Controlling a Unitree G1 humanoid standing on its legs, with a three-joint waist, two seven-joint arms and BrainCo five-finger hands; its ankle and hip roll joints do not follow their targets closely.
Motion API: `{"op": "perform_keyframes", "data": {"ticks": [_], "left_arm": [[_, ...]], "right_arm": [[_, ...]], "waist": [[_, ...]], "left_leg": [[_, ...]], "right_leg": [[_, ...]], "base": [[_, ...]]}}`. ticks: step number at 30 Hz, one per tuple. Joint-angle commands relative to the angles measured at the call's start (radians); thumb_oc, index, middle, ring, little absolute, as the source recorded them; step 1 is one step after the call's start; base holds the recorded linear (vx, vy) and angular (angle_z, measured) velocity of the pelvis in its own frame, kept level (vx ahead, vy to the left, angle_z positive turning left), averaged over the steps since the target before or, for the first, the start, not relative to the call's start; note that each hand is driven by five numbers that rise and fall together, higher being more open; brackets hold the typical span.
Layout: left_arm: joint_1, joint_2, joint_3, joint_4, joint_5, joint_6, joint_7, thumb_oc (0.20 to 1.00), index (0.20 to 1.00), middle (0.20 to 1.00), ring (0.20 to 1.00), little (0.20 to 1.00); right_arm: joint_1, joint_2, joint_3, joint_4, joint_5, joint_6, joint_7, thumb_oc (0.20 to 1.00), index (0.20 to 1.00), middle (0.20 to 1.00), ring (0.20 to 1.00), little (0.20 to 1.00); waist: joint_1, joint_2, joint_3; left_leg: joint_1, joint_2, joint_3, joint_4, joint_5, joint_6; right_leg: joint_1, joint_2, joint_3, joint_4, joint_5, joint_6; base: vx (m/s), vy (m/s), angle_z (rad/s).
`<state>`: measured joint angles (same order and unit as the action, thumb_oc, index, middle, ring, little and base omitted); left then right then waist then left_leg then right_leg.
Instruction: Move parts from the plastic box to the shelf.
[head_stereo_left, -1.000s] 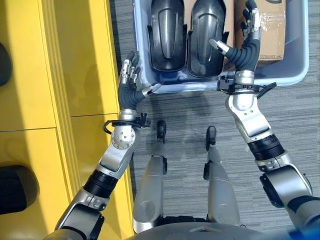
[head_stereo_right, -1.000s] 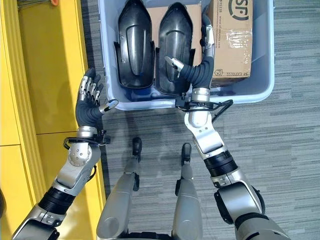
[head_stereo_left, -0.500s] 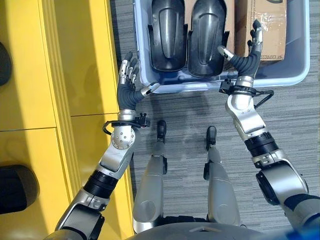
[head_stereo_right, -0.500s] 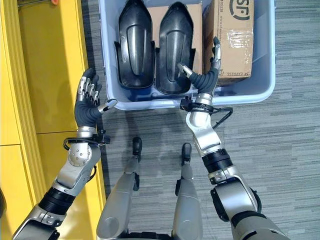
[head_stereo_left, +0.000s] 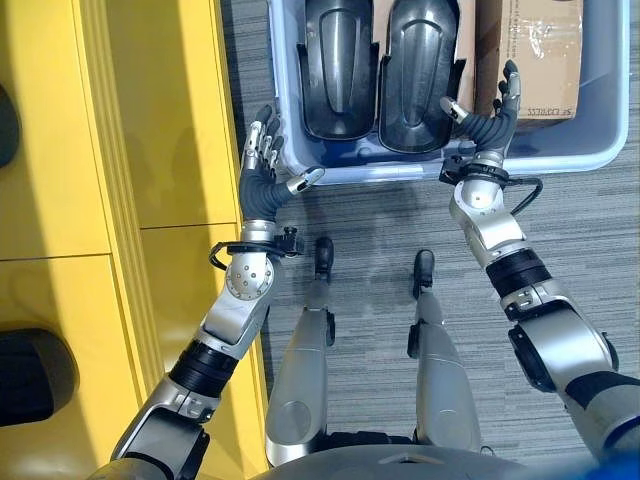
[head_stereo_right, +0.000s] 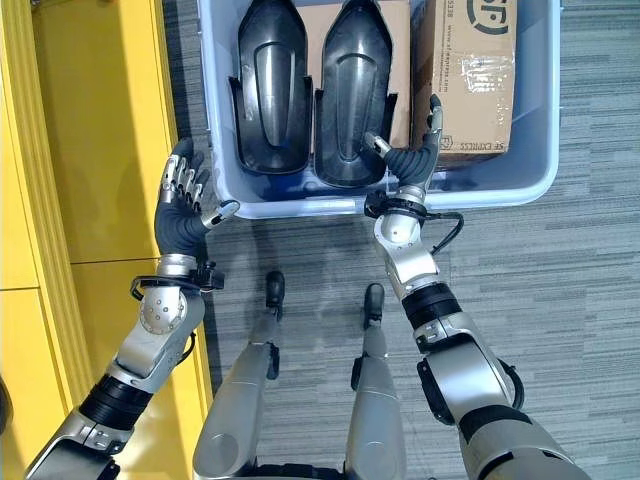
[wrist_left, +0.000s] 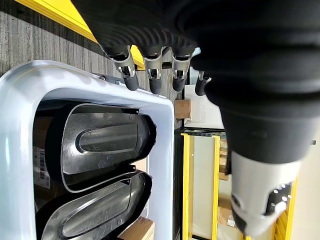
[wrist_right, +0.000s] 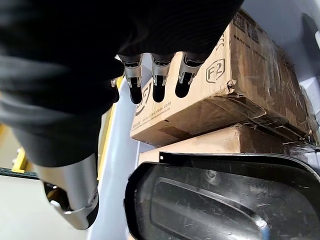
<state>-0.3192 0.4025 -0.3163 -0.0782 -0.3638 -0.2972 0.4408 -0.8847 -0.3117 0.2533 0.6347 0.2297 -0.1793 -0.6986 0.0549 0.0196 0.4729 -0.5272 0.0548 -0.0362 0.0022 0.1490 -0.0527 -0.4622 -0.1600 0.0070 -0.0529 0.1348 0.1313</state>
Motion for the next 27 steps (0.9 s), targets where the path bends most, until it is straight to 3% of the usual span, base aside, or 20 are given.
{"op": "perform_keyframes", "data": {"ticks": [1, 11, 27], "left_arm": [[0.015, 0.024, 0.024, -0.108, -0.001, -0.069, -0.008, 1.0, 1.0, 1.0, 1.0, 1.0], [0.008, 0.026, 0.014, -0.11, -0.007, -0.071, -0.01, 1.0, 1.0, 1.0, 1.0, 1.0], [-0.014, 0.038, -0.031, -0.107, -0.044, -0.077, -0.031, 1.0, 1.0, 1.0, 1.0, 1.0]], "right_arm": [[-0.08, -0.001, 0.013, 0.036, 0.014, -0.026, 0.004, 1.0, 1.0, 1.0, 1.0, 1.0], [-0.125, -0.015, 0.049, 0.144, 0.019, -0.011, 0.013, 1.0, 1.0, 1.0, 1.0, 1.0], [-0.252, -0.042, 0.063, 0.522, 0.173, -0.001, 0.066, 1.0, 1.0, 1.0, 1.0, 1.0]], "waist": [[0.021, -0.019, -0.009], [0.029, -0.018, -0.004], [0.062, 0.01, 0.011]], "left_leg": [[-0.012, 0.023, -0.074, 0.014, -0.018, -0.015], [-0.014, 0.024, -0.077, 0.012, -0.018, -0.016], [-0.027, 0.015, -0.088, 0.02, -0.018, -0.014]], "right_leg": [[-0.012, -0.039, 0.017, 0.087, -0.055, -0.004], [-0.014, -0.039, 0.011, 0.091, -0.055, -0.004], [-0.023, -0.044, 0.008, 0.103, -0.063, -0.003]], "base": [[0.0, 0.0, 0.0], [0.0, 0.0, 0.0], [0.0, 0.0, 0.0]]}}
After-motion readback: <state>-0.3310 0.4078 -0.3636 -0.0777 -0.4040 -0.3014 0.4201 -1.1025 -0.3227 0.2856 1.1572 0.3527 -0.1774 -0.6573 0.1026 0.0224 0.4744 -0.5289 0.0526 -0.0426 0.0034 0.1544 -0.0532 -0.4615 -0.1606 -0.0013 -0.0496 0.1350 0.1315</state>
